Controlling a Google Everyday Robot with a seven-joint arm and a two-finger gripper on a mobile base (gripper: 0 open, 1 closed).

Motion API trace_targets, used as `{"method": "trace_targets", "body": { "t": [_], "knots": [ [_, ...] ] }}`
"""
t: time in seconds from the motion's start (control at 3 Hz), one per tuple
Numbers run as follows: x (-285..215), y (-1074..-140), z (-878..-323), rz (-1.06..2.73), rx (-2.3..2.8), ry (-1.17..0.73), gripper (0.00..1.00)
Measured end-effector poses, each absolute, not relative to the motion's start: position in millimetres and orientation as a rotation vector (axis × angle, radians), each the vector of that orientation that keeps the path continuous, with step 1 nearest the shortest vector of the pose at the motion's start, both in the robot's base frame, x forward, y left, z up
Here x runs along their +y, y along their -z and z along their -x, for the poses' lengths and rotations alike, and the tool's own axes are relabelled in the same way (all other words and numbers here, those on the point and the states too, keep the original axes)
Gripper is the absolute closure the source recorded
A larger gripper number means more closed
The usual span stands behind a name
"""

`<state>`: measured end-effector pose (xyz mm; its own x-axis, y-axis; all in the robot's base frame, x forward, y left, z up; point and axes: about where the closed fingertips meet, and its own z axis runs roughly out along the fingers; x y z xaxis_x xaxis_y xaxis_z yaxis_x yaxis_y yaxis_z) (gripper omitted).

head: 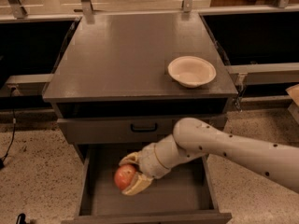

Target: Pick apple from middle drawer and place on counter

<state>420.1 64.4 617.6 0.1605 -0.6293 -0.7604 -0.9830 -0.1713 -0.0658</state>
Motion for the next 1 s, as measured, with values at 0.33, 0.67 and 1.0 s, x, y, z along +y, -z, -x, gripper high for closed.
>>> {"method": "trace_targets", "body": {
  "t": [0.33,0.67,1.0],
  "knots": [
    [93,-672,-409,1.984,1.424,-0.756,1.0],
    [100,-744,-418,1.989,1.388,-0.646,1.0],
    [104,-828,-450,1.947,1.375,-0.579,1.0]
  ]
}}
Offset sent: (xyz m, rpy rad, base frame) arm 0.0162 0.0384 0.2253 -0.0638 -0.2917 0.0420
